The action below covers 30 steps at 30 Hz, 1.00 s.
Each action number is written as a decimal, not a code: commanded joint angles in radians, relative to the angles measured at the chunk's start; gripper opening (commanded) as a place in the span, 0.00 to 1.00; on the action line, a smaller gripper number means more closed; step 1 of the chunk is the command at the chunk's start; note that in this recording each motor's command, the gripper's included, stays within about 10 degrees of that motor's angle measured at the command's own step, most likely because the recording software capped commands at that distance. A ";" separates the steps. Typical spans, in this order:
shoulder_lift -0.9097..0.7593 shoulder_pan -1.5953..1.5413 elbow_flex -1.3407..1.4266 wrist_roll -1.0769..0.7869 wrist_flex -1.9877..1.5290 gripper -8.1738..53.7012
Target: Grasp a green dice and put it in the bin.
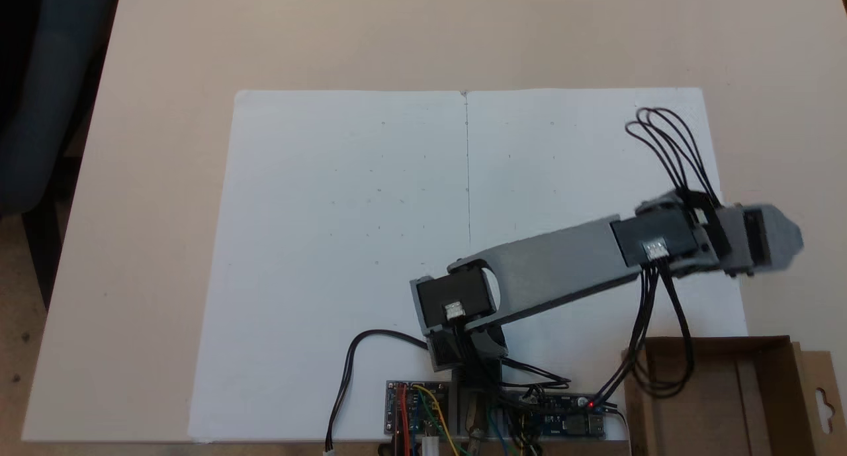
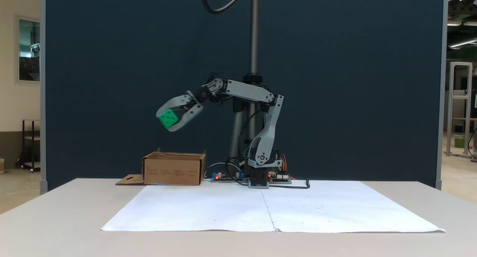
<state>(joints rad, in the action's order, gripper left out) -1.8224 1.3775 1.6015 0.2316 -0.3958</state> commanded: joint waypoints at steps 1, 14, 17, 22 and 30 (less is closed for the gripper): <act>-0.006 0.084 -0.055 -0.101 -0.011 0.33; 0.135 0.394 -0.061 -0.440 -0.124 0.33; 0.167 0.416 -0.060 -0.494 -0.146 0.33; 0.224 0.422 -0.058 -0.571 -0.147 0.33; 0.239 0.422 -0.026 -0.626 -0.152 0.44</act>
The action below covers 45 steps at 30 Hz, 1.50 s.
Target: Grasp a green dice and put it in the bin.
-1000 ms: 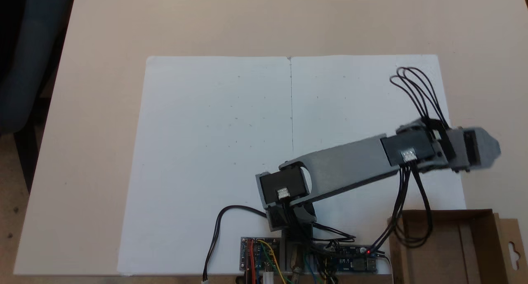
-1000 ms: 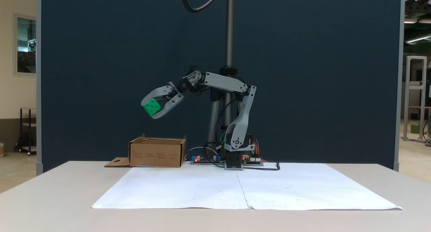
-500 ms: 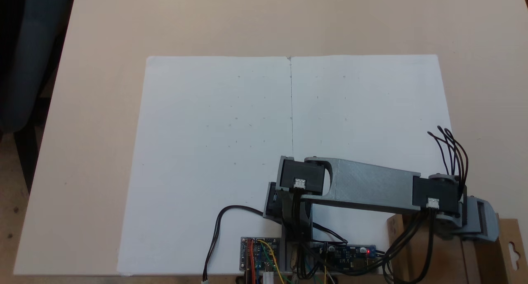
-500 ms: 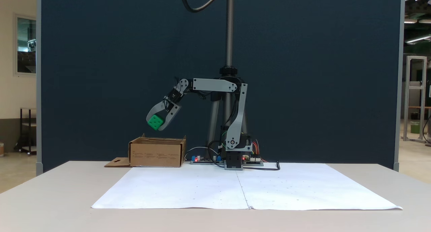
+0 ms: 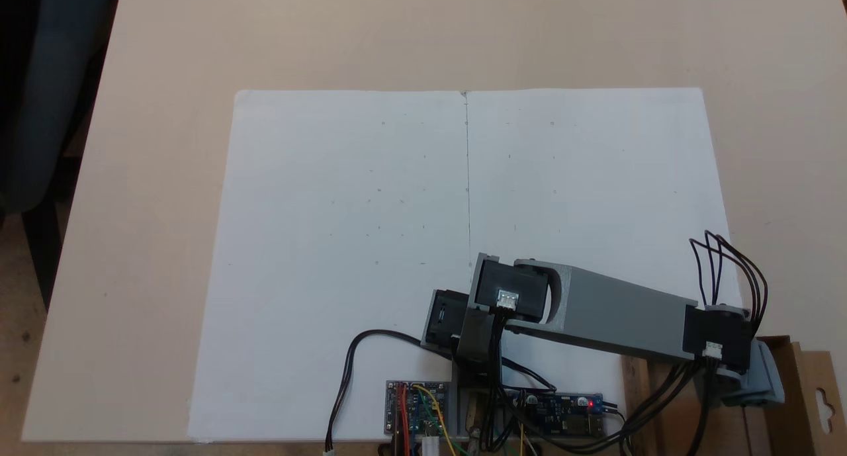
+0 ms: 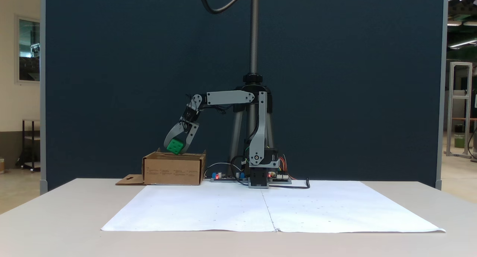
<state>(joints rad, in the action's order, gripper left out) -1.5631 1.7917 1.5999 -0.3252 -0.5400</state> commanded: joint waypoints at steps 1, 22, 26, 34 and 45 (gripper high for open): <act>-0.020 0.008 -0.025 -0.069 -0.006 0.50; -0.133 -0.287 -0.247 0.489 0.048 0.72; -0.137 -0.479 -0.247 0.486 0.048 0.74; -0.201 -0.887 -0.178 0.485 0.048 0.83; -0.383 -1.471 0.348 0.347 0.308 0.83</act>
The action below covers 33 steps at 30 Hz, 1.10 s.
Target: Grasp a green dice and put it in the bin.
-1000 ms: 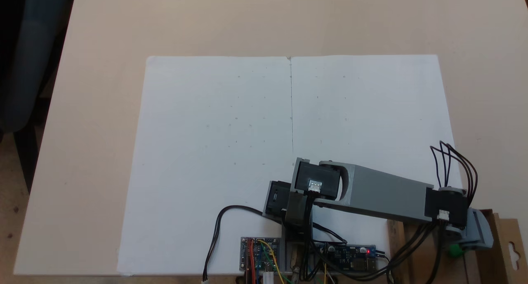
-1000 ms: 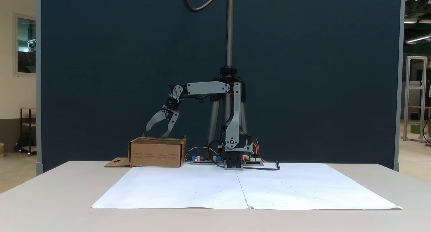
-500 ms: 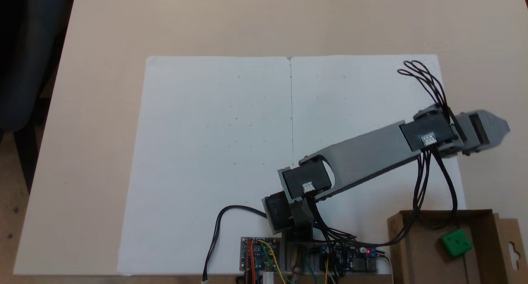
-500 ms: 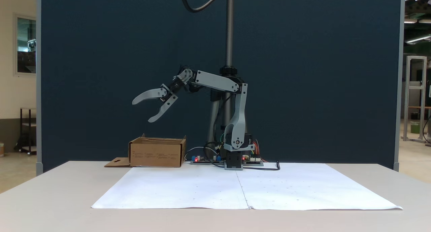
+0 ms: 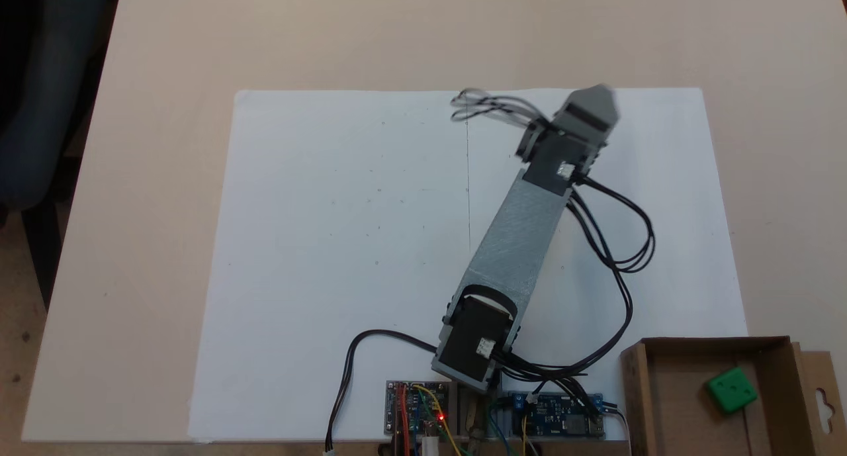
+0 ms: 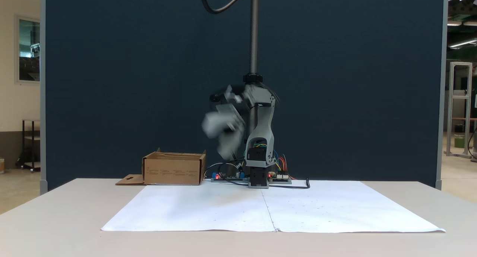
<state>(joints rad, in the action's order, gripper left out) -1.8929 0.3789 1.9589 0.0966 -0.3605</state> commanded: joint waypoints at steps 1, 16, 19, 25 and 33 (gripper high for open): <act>-0.072 -0.112 0.049 -0.103 0.167 0.83; -0.422 -0.387 0.287 -0.104 0.652 0.83; -0.466 -0.388 0.388 -0.106 0.742 0.83; -0.479 -0.388 0.601 -0.114 0.914 0.83; -0.482 -0.390 0.838 -0.132 1.170 0.83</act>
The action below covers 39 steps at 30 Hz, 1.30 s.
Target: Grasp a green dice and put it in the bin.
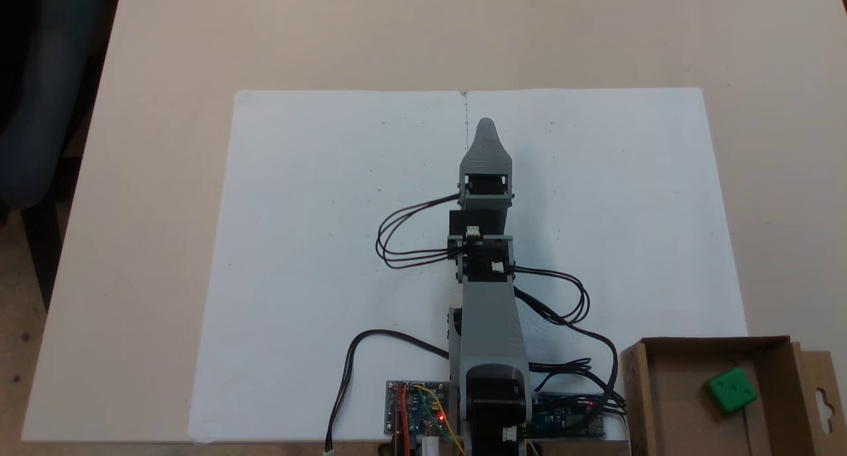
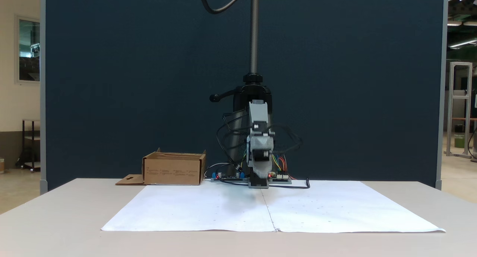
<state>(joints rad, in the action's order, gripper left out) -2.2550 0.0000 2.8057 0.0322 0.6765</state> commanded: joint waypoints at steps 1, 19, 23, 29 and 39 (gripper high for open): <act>-0.121 -0.011 0.021 -0.072 0.168 0.83; -0.120 -0.017 0.327 -0.106 0.705 0.83; -0.120 -0.017 0.325 -0.109 0.814 0.84; -0.118 -0.014 0.325 -0.117 0.994 0.84; -0.112 -0.011 0.325 -0.114 1.014 0.84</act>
<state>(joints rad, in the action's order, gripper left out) -2.2550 0.0000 3.0634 -0.0291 1.5999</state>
